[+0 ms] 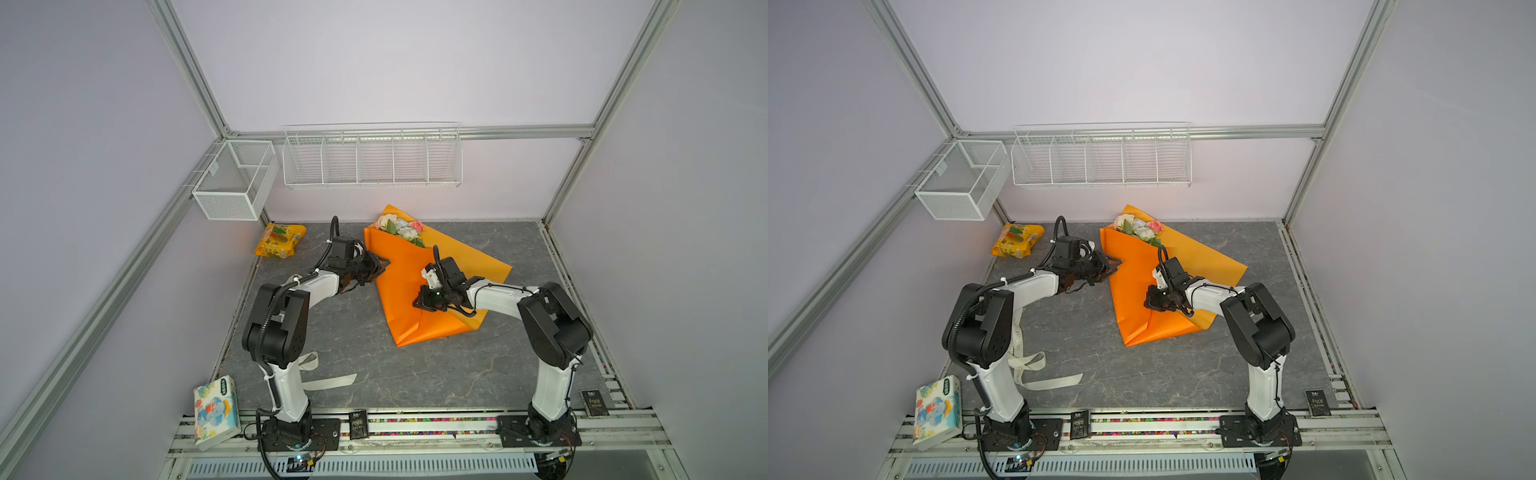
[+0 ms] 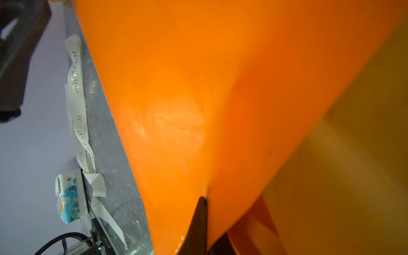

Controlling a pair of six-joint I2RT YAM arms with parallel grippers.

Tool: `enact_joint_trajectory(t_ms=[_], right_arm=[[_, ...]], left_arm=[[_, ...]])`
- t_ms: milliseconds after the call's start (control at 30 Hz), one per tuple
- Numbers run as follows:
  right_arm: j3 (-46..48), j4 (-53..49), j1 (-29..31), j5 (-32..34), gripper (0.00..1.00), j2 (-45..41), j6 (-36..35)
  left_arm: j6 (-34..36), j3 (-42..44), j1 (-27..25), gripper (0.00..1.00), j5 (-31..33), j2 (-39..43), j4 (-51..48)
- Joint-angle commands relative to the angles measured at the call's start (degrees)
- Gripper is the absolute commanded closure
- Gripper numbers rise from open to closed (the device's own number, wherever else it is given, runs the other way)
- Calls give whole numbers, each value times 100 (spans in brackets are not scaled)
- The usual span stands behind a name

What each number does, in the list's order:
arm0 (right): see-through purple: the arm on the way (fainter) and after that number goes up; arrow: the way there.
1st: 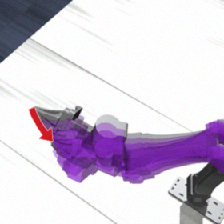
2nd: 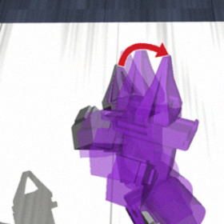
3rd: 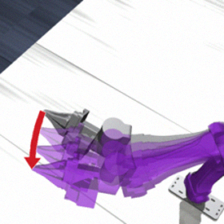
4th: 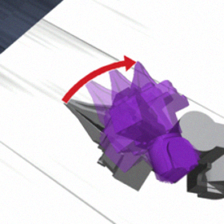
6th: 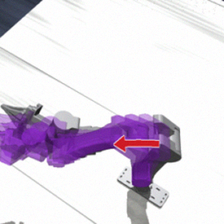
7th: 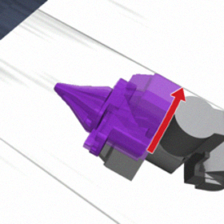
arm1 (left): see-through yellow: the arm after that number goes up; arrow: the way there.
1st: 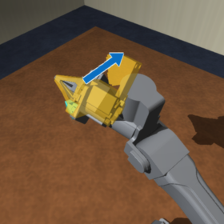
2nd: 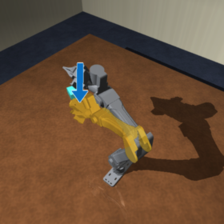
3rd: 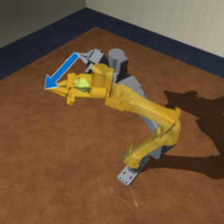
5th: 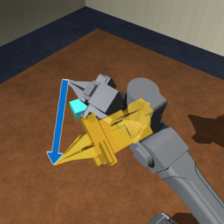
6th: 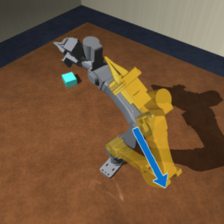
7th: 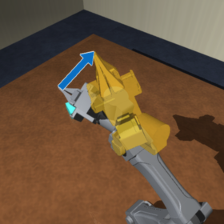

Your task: Tie the bouquet of fake flowers

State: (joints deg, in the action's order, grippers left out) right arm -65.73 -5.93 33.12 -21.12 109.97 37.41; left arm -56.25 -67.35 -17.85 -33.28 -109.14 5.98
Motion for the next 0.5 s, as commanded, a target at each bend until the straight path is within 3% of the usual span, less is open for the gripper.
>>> enact_joint_trajectory(t_ms=[0,133,467], right_arm=[[-132,-177,-18,-151,93,103,-130],[-133,-313,-25,-51,93,112,-203],[-176,-512,-50,38,93,197,-366]], left_arm=[[-176,-324,229,62,94,-511,316],[-338,-629,395,60,2,-1013,617],[-453,-971,566,56,532,-1503,285]])
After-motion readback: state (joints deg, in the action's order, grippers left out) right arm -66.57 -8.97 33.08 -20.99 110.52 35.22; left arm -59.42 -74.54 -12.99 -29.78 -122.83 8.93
